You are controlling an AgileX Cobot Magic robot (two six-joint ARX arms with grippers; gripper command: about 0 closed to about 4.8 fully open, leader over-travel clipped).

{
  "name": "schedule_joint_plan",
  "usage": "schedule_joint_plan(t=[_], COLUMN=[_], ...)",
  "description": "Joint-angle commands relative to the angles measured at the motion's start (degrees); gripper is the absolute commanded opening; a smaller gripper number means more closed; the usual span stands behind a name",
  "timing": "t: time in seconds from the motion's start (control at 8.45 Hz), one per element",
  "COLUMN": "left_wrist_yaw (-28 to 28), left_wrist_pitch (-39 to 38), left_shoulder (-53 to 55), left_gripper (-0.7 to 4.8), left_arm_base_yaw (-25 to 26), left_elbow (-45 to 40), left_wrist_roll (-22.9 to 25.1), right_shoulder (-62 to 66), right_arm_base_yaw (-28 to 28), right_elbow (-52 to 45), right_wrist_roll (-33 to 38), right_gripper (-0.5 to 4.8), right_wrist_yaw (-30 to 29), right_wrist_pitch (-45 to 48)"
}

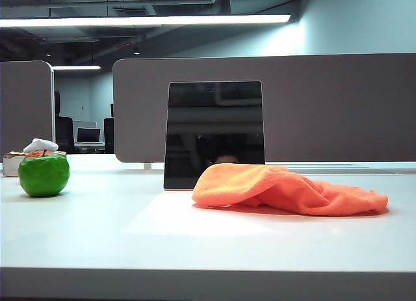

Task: Pick up the cloth from the table and use it to cover the mirror.

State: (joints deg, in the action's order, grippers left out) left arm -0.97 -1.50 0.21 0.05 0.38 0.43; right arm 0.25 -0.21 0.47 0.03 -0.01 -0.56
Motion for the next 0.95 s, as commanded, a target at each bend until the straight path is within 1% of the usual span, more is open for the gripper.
schedule_joint_plan(t=[0.12,0.59,0.71,0.83,0.95], left_wrist_yaw=[0.07,0.07,-3.67,-13.86,-17.09], left_wrist_pitch=[0.28,0.31,4.9,-2.97,-4.2], left_shoulder=[-0.09,-0.09,-0.09,-0.04,0.09], left_gripper=[-0.05,-0.05,-0.06,-0.06,-0.06], left_arm_base_yaw=[-0.04,-0.04,-0.09,-0.09,-0.11], left_elbow=[0.13,0.13,2.78,9.35,11.47], left_wrist_roll=[0.17,0.2,-3.21,-5.44,-6.64], right_shoulder=[-0.13,-0.13,-0.13,0.68,3.61], right_arm_base_yaw=[-0.02,-0.02,0.02,0.02,0.04], right_elbow=[-0.07,-0.04,7.26,19.32,25.14], right_wrist_roll=[0.15,0.15,-5.14,-7.5,-8.02], right_gripper=[-0.05,-0.05,-0.06,-0.06,-0.06], right_wrist_yaw=[-0.07,-0.02,-0.02,-0.13,-0.13], right_wrist_pitch=[0.76,0.79,0.5,-12.33,-18.64])
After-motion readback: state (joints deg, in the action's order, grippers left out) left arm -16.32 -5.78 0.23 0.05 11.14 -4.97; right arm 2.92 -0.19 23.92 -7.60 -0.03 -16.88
